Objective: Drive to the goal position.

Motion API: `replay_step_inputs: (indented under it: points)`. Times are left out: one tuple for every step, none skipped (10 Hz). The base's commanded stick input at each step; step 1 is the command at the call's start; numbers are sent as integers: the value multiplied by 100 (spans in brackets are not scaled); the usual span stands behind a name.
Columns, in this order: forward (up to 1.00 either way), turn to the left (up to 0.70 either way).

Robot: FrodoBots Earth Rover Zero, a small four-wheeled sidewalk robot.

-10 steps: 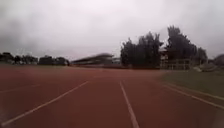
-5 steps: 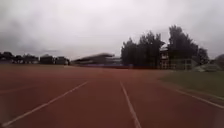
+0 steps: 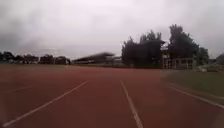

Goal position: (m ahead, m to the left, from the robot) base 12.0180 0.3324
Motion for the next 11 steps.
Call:
replay_step_inputs:
  points:
    - [70, 0]
    - [70, 0]
    - [70, 0]
    - [70, 0]
    - [70, 0]
    - [70, 0]
    - [70, 0]
    - [70, 0]
    - [70, 0]
    - [70, 0]
    - [70, 0]
